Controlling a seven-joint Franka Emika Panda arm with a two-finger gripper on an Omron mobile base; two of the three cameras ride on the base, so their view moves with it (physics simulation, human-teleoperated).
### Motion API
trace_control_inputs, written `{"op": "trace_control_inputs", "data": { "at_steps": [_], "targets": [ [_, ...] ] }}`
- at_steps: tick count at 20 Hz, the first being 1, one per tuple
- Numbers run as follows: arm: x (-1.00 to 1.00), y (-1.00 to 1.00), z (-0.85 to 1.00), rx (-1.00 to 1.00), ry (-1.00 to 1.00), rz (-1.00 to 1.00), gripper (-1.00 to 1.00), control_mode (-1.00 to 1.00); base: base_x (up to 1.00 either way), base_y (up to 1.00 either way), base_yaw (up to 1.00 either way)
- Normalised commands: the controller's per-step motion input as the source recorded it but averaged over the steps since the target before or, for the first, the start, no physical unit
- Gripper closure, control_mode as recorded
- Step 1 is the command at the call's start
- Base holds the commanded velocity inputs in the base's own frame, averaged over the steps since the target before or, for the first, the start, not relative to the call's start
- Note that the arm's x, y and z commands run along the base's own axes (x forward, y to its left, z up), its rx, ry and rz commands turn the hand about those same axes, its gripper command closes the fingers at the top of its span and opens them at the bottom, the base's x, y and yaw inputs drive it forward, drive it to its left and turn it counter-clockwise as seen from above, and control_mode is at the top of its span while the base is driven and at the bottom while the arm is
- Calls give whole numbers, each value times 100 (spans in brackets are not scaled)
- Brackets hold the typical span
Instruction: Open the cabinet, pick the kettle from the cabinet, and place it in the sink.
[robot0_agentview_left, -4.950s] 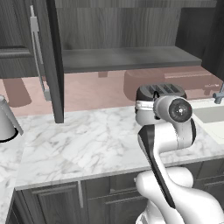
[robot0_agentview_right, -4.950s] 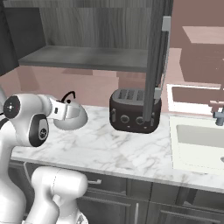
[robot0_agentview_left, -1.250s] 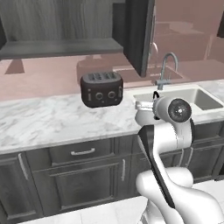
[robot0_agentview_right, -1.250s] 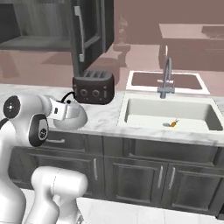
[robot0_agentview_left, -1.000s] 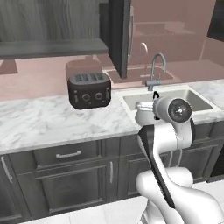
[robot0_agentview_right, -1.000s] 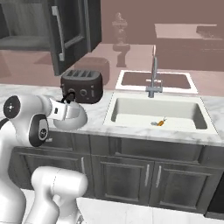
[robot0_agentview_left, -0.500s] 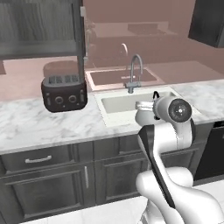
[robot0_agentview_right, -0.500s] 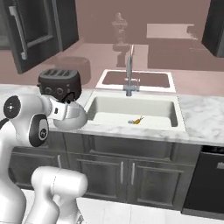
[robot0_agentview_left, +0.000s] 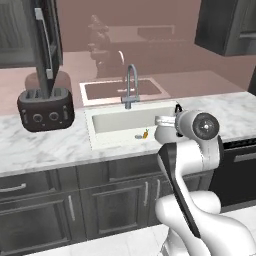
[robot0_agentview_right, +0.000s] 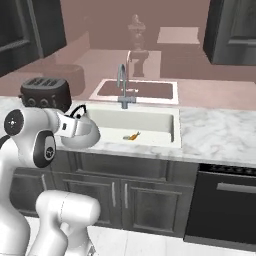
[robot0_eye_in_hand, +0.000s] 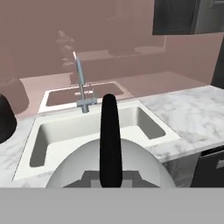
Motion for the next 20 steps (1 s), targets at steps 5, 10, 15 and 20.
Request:
{"op": "trace_control_inputs", "data": {
  "at_steps": [5, 10, 15, 20],
  "targets": [
    [0, 0, 0, 0, 0, 0, 100, 100, 32, -57, 0],
    [0, 0, 0, 0, 0, 0, 100, 100, 38, -52, 0],
    [0, 0, 0, 0, 0, 0, 100, 100, 46, -45, 0],
    [0, 0, 0, 0, 0, 0, 100, 100, 47, -43, 1]
  ]
}}
